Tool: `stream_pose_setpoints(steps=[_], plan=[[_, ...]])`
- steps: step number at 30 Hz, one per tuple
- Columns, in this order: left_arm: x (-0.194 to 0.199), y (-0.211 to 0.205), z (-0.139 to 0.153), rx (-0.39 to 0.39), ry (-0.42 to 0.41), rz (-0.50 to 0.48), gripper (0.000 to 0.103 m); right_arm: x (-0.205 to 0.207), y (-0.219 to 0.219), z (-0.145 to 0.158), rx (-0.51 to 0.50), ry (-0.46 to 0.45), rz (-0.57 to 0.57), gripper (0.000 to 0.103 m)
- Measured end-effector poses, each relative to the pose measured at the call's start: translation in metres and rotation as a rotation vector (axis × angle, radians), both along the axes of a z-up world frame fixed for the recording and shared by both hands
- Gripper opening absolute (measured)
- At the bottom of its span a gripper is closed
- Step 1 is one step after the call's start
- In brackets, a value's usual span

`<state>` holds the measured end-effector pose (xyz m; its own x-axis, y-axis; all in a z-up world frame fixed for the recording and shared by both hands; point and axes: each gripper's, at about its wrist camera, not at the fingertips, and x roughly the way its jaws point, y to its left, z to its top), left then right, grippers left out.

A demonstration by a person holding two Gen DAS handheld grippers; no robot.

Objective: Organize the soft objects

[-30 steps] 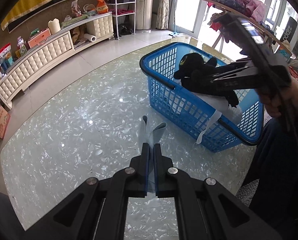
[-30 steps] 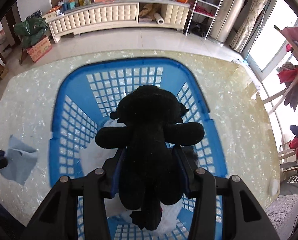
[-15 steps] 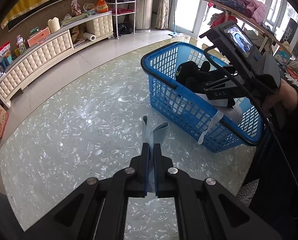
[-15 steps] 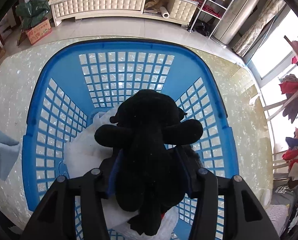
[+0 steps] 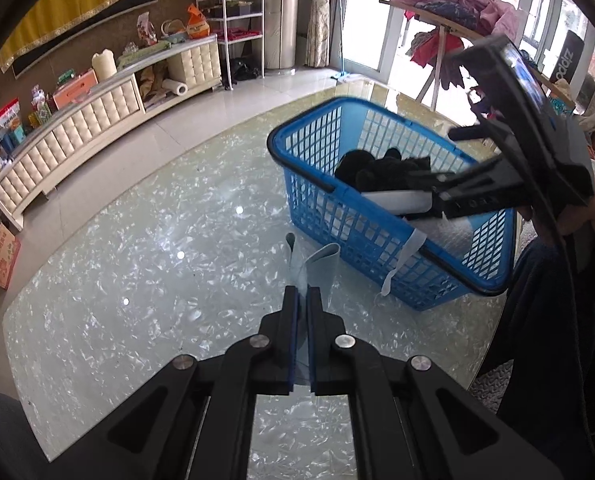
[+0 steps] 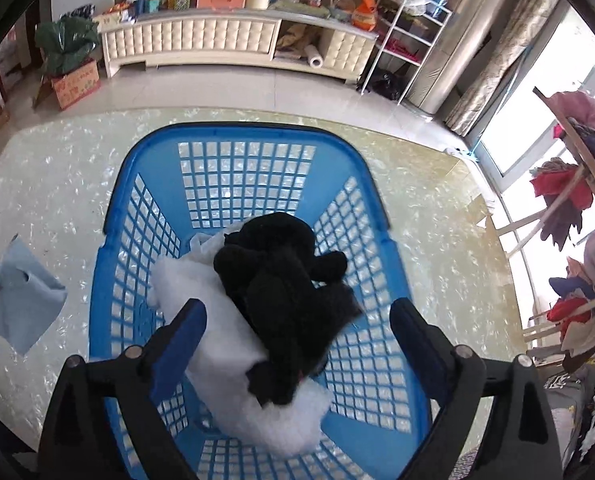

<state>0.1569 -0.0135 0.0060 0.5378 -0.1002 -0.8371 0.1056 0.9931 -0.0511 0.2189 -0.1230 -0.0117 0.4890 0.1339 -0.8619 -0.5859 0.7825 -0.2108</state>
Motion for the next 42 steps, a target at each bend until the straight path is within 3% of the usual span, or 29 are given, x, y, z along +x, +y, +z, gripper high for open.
stream_pose_setpoints(steps=[6,14,27,34,42], plan=[[0.000,-0.009,0.012,-0.010,-0.025,-0.008,0.003,-0.019,-0.034,0.014,0.086,-0.004,-0.024,0.103],[-0.006,-0.031,0.040,-0.031,-0.075,-0.039,0.003,-0.041,-0.057,0.018,0.192,0.007,-0.045,0.103],[0.027,-0.092,0.066,-0.005,-0.070,-0.102,0.003,-0.051,-0.083,0.012,0.251,0.043,-0.037,0.103],[0.055,-0.127,0.060,0.021,-0.043,-0.156,0.003,-0.046,-0.098,0.013,0.320,0.079,-0.047,0.103],[0.082,-0.142,0.009,0.024,0.082,-0.171,0.003,-0.043,-0.108,0.012,0.346,0.107,-0.062,0.103]])
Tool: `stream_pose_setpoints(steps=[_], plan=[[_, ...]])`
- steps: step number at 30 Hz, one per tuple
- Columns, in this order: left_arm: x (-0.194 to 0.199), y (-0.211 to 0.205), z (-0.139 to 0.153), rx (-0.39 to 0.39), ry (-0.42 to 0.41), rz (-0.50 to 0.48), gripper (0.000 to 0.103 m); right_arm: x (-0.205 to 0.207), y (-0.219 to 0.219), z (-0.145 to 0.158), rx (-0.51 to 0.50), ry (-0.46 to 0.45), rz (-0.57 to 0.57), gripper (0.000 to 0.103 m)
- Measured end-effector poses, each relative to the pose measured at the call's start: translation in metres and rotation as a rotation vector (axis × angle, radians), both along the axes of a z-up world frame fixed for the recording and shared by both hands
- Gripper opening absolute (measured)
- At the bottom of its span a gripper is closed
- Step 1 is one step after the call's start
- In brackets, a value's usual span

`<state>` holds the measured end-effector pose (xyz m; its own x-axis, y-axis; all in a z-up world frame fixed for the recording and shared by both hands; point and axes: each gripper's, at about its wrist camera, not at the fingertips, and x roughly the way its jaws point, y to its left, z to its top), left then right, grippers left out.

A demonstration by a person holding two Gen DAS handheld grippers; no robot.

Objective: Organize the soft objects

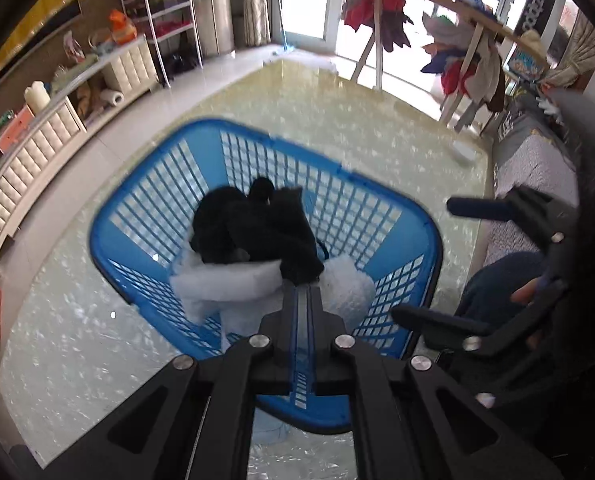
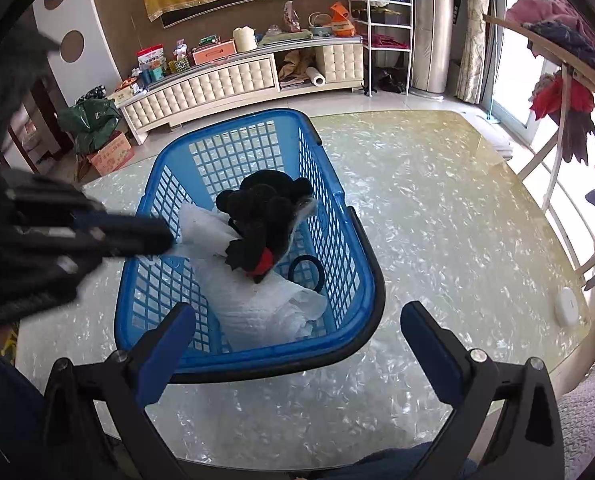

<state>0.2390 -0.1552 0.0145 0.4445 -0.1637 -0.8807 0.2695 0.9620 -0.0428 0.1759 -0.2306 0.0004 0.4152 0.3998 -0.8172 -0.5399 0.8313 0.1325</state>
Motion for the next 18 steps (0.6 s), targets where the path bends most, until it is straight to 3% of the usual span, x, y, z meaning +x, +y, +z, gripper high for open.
stream_pose_setpoints(steps=[6,11,13,18], plan=[[0.007,-0.009,-0.029,0.018,0.072,-0.009,0.003,0.003,-0.003,-0.002,0.025,0.029,-0.002,0.103],[0.007,-0.016,-0.035,0.031,0.083,-0.020,0.004,0.006,-0.005,-0.002,0.039,0.041,0.001,0.103],[0.007,-0.018,-0.033,0.037,0.079,-0.019,0.010,0.006,-0.005,-0.002,0.036,0.040,-0.003,0.103],[0.009,-0.014,-0.029,0.057,0.070,-0.009,0.047,0.009,-0.009,-0.001,0.062,0.051,-0.004,0.103]])
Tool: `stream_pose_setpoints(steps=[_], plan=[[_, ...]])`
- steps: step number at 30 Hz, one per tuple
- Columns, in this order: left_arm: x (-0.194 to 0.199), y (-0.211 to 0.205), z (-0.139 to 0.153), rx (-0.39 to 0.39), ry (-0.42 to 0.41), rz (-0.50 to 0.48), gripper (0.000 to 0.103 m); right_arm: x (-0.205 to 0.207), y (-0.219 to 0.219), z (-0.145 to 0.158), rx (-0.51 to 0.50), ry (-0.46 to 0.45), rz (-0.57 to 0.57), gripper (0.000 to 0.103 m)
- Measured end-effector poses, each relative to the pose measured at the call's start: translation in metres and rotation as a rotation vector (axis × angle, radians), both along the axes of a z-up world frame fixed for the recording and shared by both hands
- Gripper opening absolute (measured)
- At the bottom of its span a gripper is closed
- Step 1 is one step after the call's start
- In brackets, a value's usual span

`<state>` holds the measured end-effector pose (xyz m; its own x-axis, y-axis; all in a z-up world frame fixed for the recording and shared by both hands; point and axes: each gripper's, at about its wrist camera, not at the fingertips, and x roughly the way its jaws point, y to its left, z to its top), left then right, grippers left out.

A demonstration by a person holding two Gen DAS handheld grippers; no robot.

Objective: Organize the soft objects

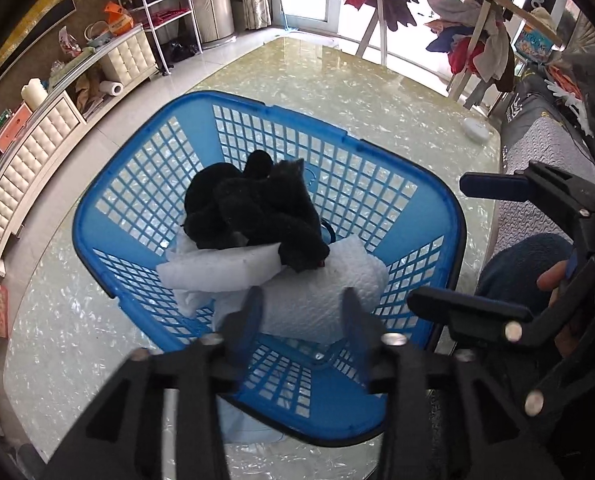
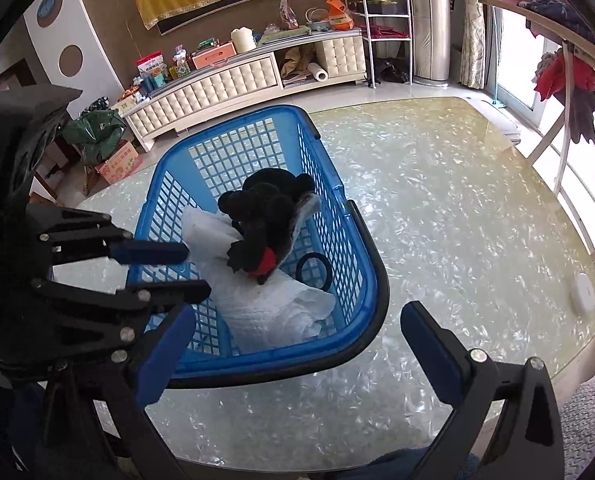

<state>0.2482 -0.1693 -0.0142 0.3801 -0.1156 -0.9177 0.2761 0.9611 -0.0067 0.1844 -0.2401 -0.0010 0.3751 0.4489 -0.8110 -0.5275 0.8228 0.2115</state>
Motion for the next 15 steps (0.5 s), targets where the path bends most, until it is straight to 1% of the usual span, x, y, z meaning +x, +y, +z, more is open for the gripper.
stream_pose_setpoints(steps=[1,4,6,8,9,10,13,15], plan=[[-0.001,0.002,0.002,-0.003,-0.002,0.001,0.049,0.001,-0.001,0.000,0.002,0.000,-0.008,0.102],[-0.002,0.009,0.007,-0.015,-0.028,0.006,0.061,0.001,-0.002,0.001,0.008,-0.001,-0.008,0.102],[-0.004,0.013,0.011,-0.013,-0.038,0.019,0.078,0.001,-0.001,0.002,0.010,-0.001,-0.003,0.102],[-0.006,0.017,0.014,0.017,-0.055,0.041,0.082,0.000,-0.001,0.003,0.008,-0.003,-0.001,0.102],[-0.007,0.020,0.016,0.026,-0.059,0.049,0.082,0.000,-0.001,0.003,0.004,-0.007,-0.003,0.102],[-0.009,0.023,0.017,0.025,-0.059,0.052,0.082,0.000,0.000,0.004,0.002,-0.012,-0.004,0.102],[-0.016,0.033,0.021,0.043,-0.073,0.059,0.088,-0.001,0.000,0.006,-0.001,-0.021,-0.005,0.102],[-0.022,0.040,0.025,0.049,-0.086,0.069,0.097,-0.001,0.000,0.006,-0.007,-0.026,-0.008,0.102]])
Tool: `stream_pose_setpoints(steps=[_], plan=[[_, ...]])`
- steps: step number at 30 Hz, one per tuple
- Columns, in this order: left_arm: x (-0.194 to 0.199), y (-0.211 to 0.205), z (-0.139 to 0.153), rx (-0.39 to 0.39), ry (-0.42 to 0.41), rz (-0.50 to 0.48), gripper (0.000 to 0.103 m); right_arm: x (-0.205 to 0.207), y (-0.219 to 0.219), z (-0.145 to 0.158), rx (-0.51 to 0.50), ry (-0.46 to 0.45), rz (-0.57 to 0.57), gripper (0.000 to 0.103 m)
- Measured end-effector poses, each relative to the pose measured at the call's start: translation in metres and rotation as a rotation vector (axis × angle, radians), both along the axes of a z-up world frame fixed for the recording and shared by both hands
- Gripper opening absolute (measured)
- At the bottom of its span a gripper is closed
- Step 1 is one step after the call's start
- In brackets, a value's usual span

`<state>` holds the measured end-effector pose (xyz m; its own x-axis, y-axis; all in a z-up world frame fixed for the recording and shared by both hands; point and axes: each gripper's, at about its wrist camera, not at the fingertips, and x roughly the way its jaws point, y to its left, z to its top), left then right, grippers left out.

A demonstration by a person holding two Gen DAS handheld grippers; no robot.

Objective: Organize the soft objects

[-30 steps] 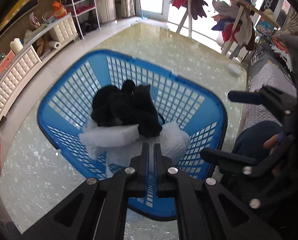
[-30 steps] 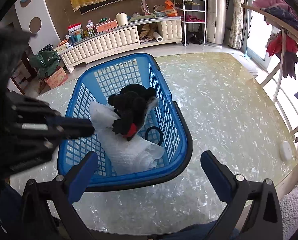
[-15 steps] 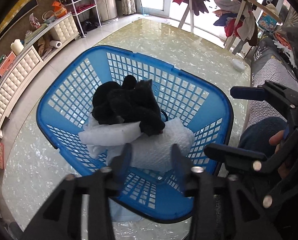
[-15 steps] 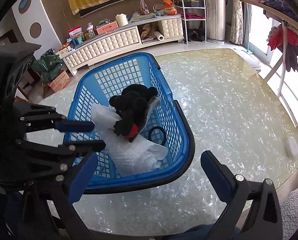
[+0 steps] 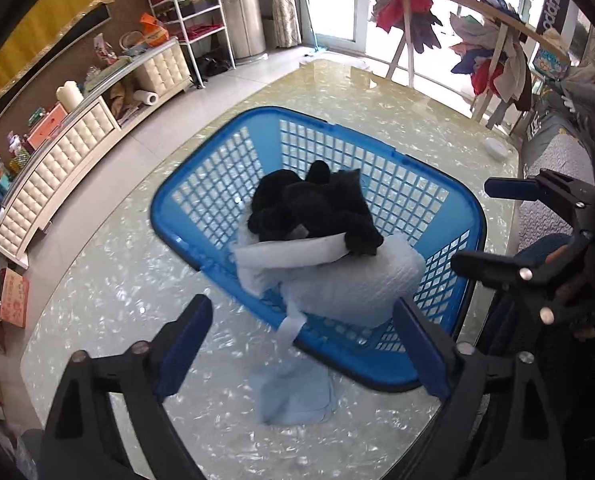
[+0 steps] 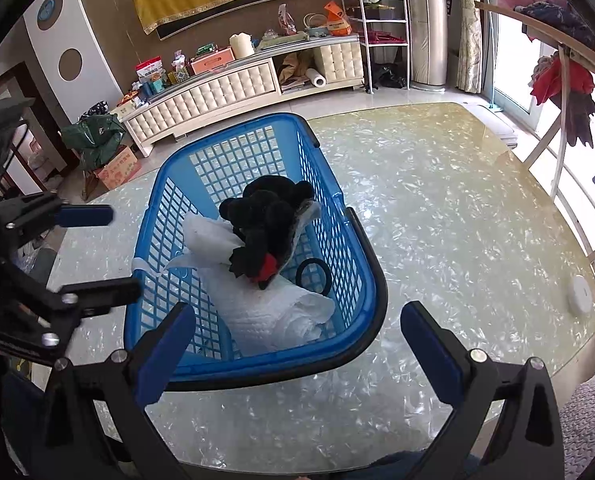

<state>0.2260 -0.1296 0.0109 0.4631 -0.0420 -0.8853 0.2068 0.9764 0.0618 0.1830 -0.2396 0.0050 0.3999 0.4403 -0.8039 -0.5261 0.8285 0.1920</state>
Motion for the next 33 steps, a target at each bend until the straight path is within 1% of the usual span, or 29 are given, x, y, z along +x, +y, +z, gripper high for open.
stream_pose_setpoints(steps=[1,2,5,8,11,16,18,22,24,26,27,30,33], plan=[[-0.004,0.004,0.003,-0.005,-0.008,0.006,0.102,0.000,0.001,0.000,-0.004,-0.002,-0.001,0.103],[-0.007,0.007,0.005,-0.009,-0.014,0.011,0.103,0.000,0.001,0.000,-0.008,-0.005,-0.003,0.103],[-0.017,0.017,0.010,-0.014,-0.030,0.032,0.103,-0.001,0.003,0.001,-0.021,-0.019,-0.003,0.103],[-0.025,0.025,0.009,0.001,-0.029,0.040,0.103,-0.003,0.006,0.001,-0.037,-0.032,-0.004,0.103],[-0.034,0.034,0.006,0.006,-0.022,0.050,0.103,-0.003,0.007,0.001,-0.032,-0.034,-0.005,0.103],[-0.047,0.049,-0.006,-0.025,-0.013,0.071,0.103,-0.003,0.010,0.002,-0.034,-0.039,-0.005,0.103],[-0.051,0.053,-0.016,-0.025,0.001,0.073,0.103,-0.004,0.013,0.002,-0.039,-0.042,0.000,0.103],[-0.058,0.051,-0.044,0.015,0.057,0.035,0.103,-0.005,0.015,0.001,-0.051,-0.047,0.005,0.103],[-0.058,0.053,-0.060,0.013,0.094,0.036,0.103,-0.004,0.015,0.001,-0.053,-0.047,0.005,0.103],[-0.057,0.057,-0.076,-0.014,0.131,0.043,0.103,-0.004,0.015,0.000,-0.047,-0.043,0.007,0.103],[-0.056,0.058,-0.081,-0.018,0.142,0.048,0.103,-0.004,0.015,-0.001,-0.045,-0.040,0.008,0.103],[-0.051,0.060,-0.098,0.001,0.168,0.058,0.103,-0.003,0.017,-0.002,-0.045,-0.033,0.010,0.103],[-0.046,0.060,-0.113,-0.021,0.199,0.053,0.103,-0.002,0.017,-0.002,-0.036,-0.027,0.013,0.103]])
